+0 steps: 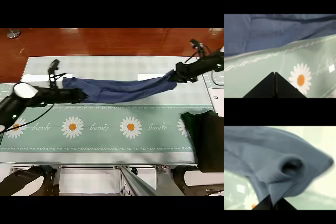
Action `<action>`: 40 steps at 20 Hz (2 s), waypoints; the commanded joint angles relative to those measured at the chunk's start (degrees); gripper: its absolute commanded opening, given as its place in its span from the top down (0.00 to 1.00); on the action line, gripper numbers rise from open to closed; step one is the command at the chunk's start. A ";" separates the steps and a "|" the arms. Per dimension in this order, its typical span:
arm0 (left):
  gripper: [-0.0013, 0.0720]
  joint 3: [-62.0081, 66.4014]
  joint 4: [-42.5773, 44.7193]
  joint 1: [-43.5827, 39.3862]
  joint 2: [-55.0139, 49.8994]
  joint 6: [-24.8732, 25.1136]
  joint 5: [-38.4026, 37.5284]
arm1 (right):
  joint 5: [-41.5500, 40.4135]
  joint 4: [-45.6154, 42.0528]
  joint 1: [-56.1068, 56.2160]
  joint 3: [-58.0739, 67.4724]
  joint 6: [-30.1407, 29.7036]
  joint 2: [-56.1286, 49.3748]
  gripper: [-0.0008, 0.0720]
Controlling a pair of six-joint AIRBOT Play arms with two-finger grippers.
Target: Fold the shirts.
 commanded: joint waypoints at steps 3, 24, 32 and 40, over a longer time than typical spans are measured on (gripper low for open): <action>0.96 15.26 7.28 -13.51 -15.04 -5.14 3.15 | -2.05 -6.16 -0.28 -17.62 0.02 23.85 0.96; 0.96 47.78 8.04 -30.27 -42.18 -15.96 -10.45 | -7.23 -5.35 13.05 -22.38 6.82 35.58 0.96; 0.96 39.39 23.63 0.92 -13.49 -16.61 -25.05 | -11.67 -1.22 26.29 -7.34 7.13 14.43 0.96; 0.96 1.77 23.89 9.01 30.95 -21.05 -15.32 | -10.47 0.63 40.39 20.98 10.14 -15.06 0.96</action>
